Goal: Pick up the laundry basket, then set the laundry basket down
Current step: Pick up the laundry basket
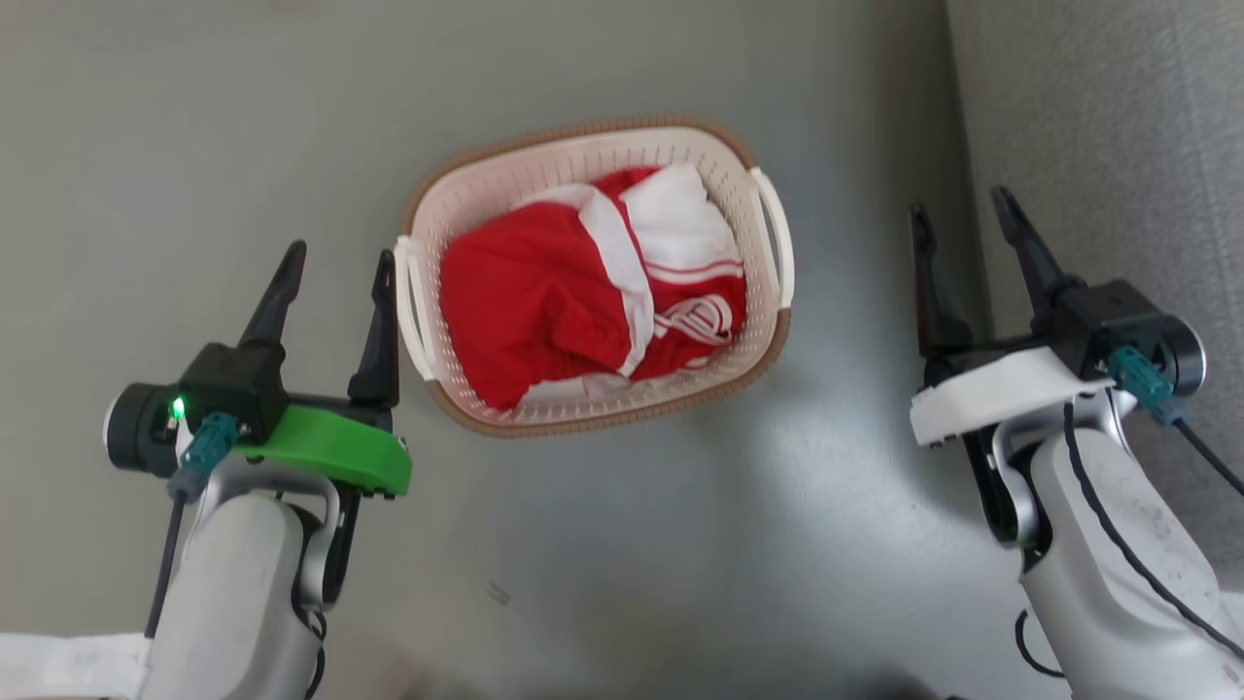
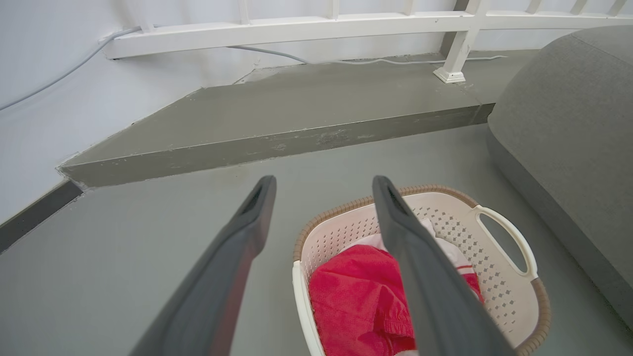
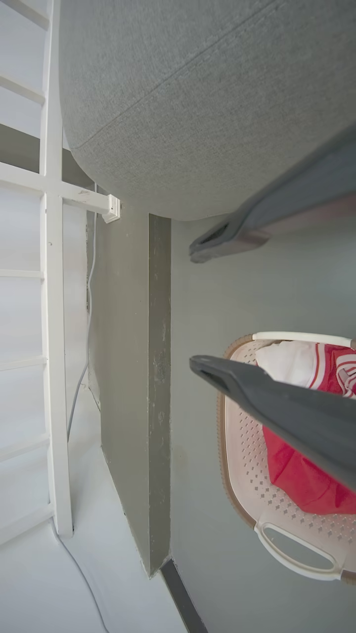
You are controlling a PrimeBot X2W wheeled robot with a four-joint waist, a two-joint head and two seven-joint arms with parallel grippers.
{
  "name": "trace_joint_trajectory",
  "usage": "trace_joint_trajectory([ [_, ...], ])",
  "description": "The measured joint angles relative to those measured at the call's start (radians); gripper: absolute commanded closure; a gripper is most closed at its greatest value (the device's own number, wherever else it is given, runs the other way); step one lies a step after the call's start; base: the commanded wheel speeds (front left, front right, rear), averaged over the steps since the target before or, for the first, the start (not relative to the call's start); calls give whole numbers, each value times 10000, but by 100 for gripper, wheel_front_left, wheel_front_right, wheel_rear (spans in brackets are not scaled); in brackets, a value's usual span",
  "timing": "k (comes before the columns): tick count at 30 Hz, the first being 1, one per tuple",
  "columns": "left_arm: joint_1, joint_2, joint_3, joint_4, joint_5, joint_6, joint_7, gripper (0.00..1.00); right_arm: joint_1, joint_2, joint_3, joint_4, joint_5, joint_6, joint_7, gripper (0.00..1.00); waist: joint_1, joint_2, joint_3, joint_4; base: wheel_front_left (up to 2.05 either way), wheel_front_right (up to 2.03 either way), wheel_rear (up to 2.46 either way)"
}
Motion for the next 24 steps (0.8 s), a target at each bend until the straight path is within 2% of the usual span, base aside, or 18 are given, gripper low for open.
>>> trace_joint_trajectory([
  [18, -932, -27, 52, 1103, -291, -393, 48, 0, -1124, 472, 52, 878, 50, 13, -13, 0, 0, 0, 1748, -192, 0, 0, 0],
  [24, -1349, -42, 71, 1691, -472, -535, 194, 0, -1535, 606, 221, 1561, 121, 157, -13, 0, 0, 0, 2091, -256, 0, 0, 0],
])
